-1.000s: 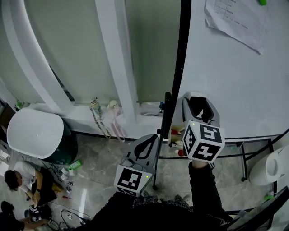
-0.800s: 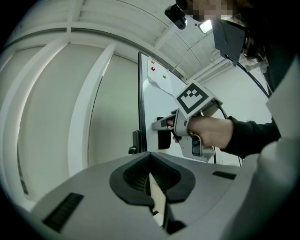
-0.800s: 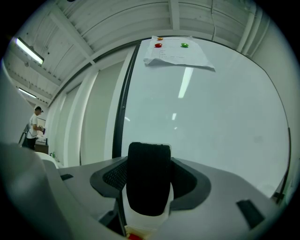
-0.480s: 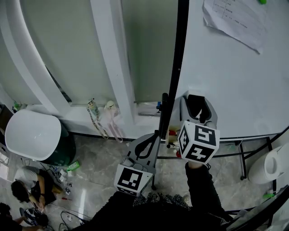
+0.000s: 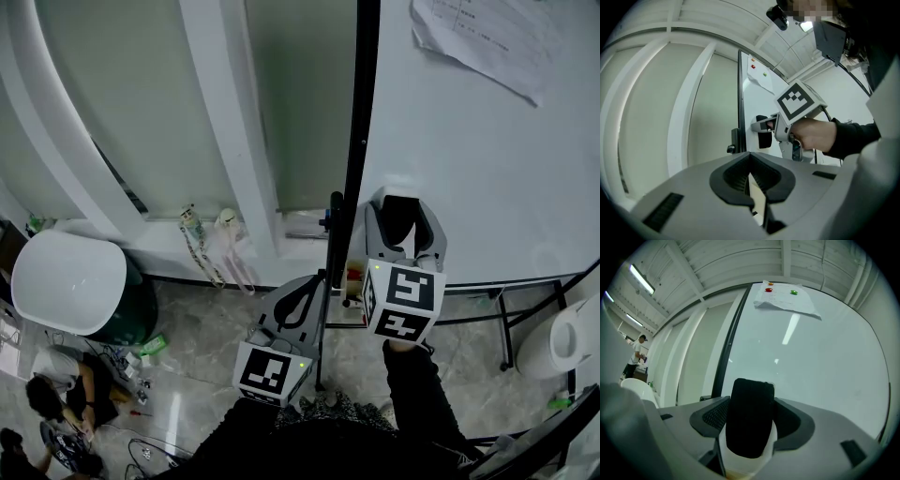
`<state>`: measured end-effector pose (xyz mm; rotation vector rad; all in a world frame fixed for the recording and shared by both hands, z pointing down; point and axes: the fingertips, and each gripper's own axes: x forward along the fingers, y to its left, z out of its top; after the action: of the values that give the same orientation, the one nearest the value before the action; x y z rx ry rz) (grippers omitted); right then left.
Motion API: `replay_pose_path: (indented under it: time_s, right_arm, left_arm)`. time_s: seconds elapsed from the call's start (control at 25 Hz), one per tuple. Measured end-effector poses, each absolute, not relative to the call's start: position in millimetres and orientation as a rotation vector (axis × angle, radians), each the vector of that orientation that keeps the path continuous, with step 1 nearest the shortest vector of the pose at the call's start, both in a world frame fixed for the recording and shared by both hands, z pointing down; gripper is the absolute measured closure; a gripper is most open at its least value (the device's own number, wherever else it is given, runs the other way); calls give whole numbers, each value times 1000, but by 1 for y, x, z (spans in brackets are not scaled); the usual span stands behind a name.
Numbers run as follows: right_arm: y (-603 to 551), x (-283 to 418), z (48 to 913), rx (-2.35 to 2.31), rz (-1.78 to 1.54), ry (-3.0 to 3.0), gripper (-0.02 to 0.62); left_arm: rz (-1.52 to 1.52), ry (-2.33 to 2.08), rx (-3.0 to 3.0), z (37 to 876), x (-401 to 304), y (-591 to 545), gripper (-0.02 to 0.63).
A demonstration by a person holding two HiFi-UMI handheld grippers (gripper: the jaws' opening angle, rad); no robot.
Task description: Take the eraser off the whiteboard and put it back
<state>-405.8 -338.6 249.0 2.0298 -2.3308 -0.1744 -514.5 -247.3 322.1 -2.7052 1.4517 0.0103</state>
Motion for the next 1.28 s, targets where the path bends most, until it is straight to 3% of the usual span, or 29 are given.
replay_pose_path:
  time_s: [1.04,1.28]
  right_arm:
    - [-281,-368,260,1802,-105,-2506,324]
    - [-262,-344,276,1823,-43,-2497,458]
  left_arm:
    - [50,1337,-2727,307,-459,-258,601]
    - [46,1315,-2714,299,-445,-258,601]
